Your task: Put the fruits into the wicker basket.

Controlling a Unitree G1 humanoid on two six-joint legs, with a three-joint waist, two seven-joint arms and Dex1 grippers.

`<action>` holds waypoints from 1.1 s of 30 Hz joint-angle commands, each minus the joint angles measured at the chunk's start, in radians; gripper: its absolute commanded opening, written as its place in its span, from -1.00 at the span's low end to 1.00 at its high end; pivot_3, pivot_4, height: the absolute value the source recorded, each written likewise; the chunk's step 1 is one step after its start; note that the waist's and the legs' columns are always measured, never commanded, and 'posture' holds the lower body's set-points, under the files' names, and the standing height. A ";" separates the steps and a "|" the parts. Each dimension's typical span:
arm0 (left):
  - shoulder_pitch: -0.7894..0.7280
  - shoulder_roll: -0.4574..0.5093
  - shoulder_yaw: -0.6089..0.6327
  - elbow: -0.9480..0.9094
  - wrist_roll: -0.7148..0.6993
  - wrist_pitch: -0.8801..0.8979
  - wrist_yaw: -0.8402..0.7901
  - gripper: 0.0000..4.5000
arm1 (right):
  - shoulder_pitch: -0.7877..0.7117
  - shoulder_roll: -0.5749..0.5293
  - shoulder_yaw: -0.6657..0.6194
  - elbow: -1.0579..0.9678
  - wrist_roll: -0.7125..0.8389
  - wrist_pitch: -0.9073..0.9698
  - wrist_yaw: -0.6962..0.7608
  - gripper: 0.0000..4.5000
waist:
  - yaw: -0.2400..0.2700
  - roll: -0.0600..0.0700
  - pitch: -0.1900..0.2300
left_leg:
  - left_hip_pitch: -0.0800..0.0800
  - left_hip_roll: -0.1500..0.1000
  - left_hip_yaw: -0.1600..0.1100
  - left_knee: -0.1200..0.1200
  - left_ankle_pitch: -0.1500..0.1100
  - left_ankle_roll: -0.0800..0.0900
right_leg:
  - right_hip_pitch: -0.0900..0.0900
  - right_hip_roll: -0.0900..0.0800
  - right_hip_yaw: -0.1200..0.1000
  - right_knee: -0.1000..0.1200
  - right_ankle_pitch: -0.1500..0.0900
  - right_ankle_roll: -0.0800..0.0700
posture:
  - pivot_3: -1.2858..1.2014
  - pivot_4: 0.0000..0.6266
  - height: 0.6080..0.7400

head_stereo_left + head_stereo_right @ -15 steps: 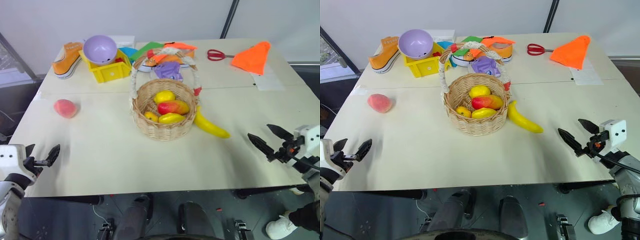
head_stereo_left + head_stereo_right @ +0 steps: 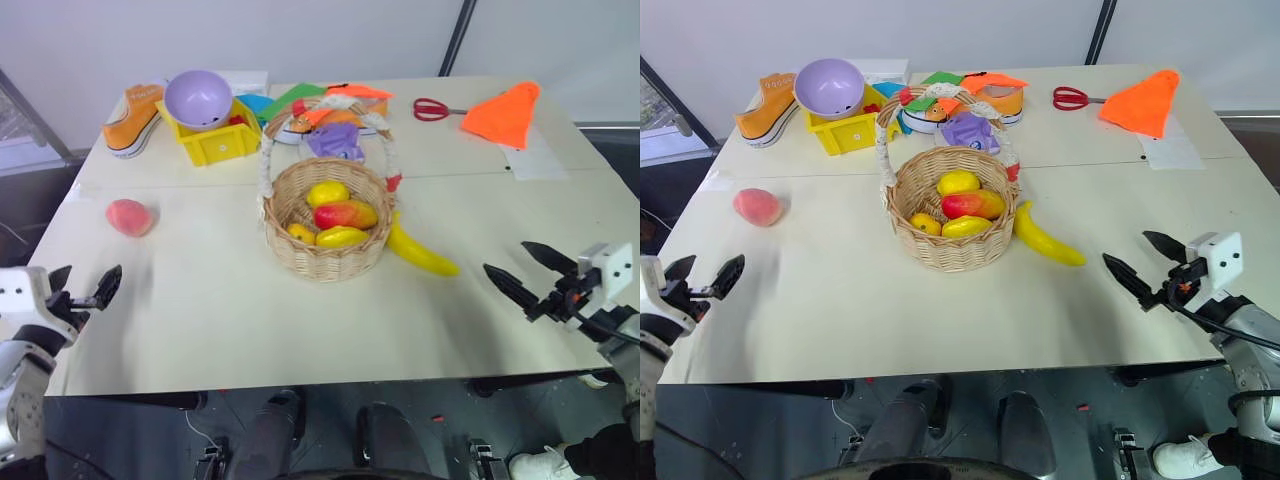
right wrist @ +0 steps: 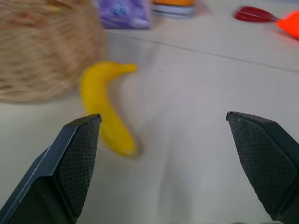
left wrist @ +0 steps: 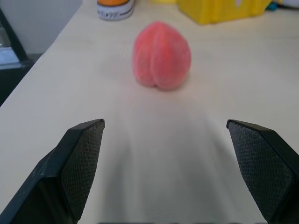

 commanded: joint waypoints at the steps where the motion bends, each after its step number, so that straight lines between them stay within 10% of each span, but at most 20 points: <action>1: -0.070 0.051 0.015 -0.018 0.005 0.027 0.043 1.00 | -0.031 -0.058 -0.012 -0.168 0.128 0.102 0.007 0.99 | 0.001 0.000 0.000 | 0.000 0.000 0.000 0.000 0.000 0.000 | 0.000 0.000 0.000 0.000 0.000 0.000 | 0.03 -0.52 1.00; 15: -0.475 0.030 -0.193 0.200 0.203 0.175 0.322 1.00 | -0.313 -0.046 0.322 -0.482 0.337 0.311 -0.126 0.99 | 0.004 -0.007 0.000 | -0.001 -0.002 -0.001 0.001 0.000 0.000 | 0.000 0.000 -0.001 -0.002 0.003 0.005 | 0.03 -0.52 1.00; 32: -0.727 0.017 -0.255 0.518 0.266 0.304 0.371 1.00 | -0.262 -0.037 0.343 -0.516 0.304 0.283 -0.137 0.99 | 0.001 -0.008 0.000 | -0.002 -0.003 -0.001 0.005 0.002 0.003 | 0.001 0.000 -0.003 0.001 0.006 0.010 | 0.03 -0.52 1.00; 33: -0.730 0.015 -0.253 0.525 0.263 0.300 0.369 0.76 | -0.258 -0.036 0.343 -0.518 0.300 0.280 -0.140 1.00 | 0.001 -0.008 0.000 | -0.002 -0.003 -0.002 0.005 0.002 0.003 | 0.001 0.000 -0.003 0.001 0.006 0.011 | 0.03 -0.52 1.00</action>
